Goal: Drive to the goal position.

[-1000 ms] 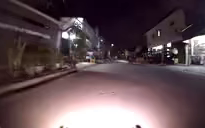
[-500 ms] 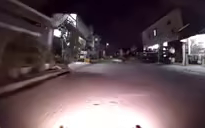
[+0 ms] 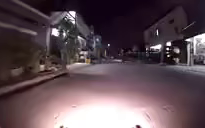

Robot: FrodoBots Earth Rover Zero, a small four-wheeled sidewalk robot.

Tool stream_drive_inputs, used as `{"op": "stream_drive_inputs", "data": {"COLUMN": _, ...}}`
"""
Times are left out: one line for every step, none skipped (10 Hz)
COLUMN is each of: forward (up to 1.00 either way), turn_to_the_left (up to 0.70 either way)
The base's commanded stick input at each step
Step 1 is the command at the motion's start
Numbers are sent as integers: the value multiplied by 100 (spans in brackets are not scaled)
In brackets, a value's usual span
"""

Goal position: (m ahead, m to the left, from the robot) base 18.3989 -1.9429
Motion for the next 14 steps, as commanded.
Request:
{"op": "stream_drive_inputs", "data": {"forward": 85, "turn_to_the_left": -8}}
{"op": "stream_drive_inputs", "data": {"forward": 85, "turn_to_the_left": -20}}
{"op": "stream_drive_inputs", "data": {"forward": 85, "turn_to_the_left": -34}}
{"op": "stream_drive_inputs", "data": {"forward": 85, "turn_to_the_left": -34}}
{"op": "stream_drive_inputs", "data": {"forward": 85, "turn_to_the_left": -14}}
{"op": "stream_drive_inputs", "data": {"forward": 85, "turn_to_the_left": 0}}
{"op": "stream_drive_inputs", "data": {"forward": 85, "turn_to_the_left": 0}}
{"op": "stream_drive_inputs", "data": {"forward": 85, "turn_to_the_left": 0}}
{"op": "stream_drive_inputs", "data": {"forward": 85, "turn_to_the_left": 0}}
{"op": "stream_drive_inputs", "data": {"forward": 85, "turn_to_the_left": 0}}
{"op": "stream_drive_inputs", "data": {"forward": 85, "turn_to_the_left": 0}}
{"op": "stream_drive_inputs", "data": {"forward": 85, "turn_to_the_left": 0}}
{"op": "stream_drive_inputs", "data": {"forward": 85, "turn_to_the_left": 0}}
{"op": "stream_drive_inputs", "data": {"forward": 85, "turn_to_the_left": 0}}
